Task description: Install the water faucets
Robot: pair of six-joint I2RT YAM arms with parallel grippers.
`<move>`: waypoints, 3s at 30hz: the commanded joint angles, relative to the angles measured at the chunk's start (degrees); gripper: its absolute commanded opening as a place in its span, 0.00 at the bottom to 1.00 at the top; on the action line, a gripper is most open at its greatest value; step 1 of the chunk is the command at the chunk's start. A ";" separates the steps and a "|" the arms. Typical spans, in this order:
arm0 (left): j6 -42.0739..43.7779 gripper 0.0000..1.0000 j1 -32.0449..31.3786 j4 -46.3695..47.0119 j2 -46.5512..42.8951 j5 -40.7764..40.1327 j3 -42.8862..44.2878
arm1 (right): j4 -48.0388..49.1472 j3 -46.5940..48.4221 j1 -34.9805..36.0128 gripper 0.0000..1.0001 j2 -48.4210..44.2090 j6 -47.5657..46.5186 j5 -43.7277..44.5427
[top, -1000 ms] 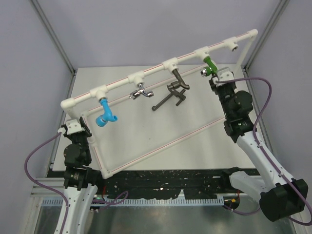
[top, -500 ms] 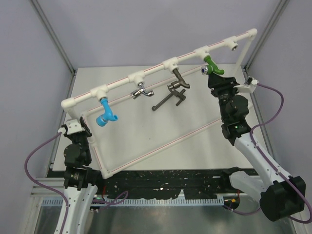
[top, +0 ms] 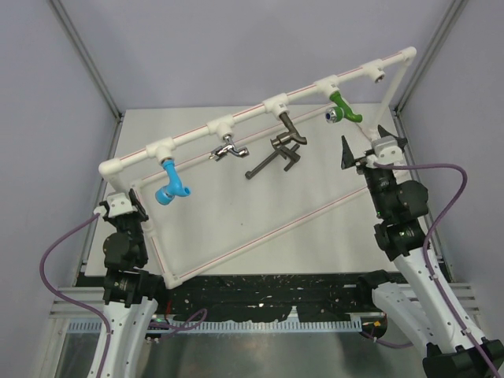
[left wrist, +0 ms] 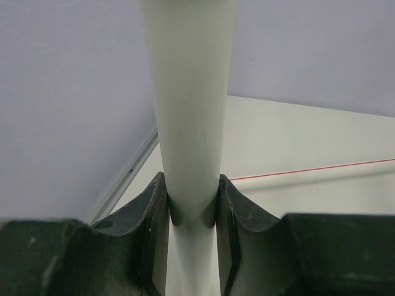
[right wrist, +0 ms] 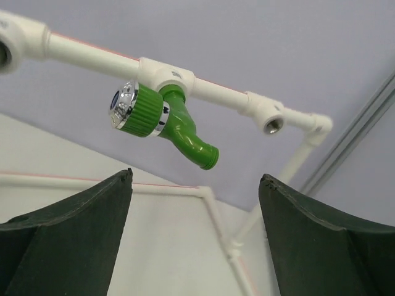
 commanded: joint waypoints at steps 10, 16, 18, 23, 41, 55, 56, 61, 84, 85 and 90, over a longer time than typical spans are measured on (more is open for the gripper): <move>2.82 0.00 0.24 5.18 -2.49 -1.97 1.96 | -7.45 13.90 -0.11 0.91 12.65 -60.78 -9.27; 3.00 0.00 0.24 5.09 -2.49 -2.15 2.04 | -3.51 17.25 -0.28 0.74 18.72 -55.70 -9.35; 3.00 0.00 0.24 5.09 -2.49 -2.06 2.04 | -0.52 16.90 -0.37 0.63 19.69 -49.39 -10.06; 3.00 0.00 0.24 5.09 -2.32 -2.06 2.04 | 5.81 17.33 -0.81 0.15 19.87 -24.98 -11.64; 3.08 0.00 0.24 5.18 -3.20 -2.32 2.04 | 11.02 15.14 -4.32 0.35 15.49 24.77 -9.52; -1.13 0.00 0.24 4.04 2.33 -0.83 4.94 | 3.20 -14.99 -4.33 0.95 -18.50 23.67 4.35; -1.57 0.00 0.32 3.78 3.64 -0.74 5.81 | 2.49 -16.58 -4.33 0.96 -20.28 23.07 4.62; -2.71 0.10 0.32 2.20 9.36 -0.12 10.12 | -8.28 -22.05 -3.63 0.95 -34.88 19.99 8.22; -11.32 1.00 0.24 -35.24 -24.09 5.07 18.48 | -25.02 -14.14 0.60 0.95 -46.40 -0.67 10.60; -12.81 0.99 0.24 -36.73 -24.38 3.50 19.61 | -25.55 -13.87 0.60 0.95 -46.75 -0.15 9.90; -15.11 1.00 0.33 -41.05 -21.74 2.60 21.73 | -26.70 -13.51 0.60 0.96 -47.72 4.77 12.70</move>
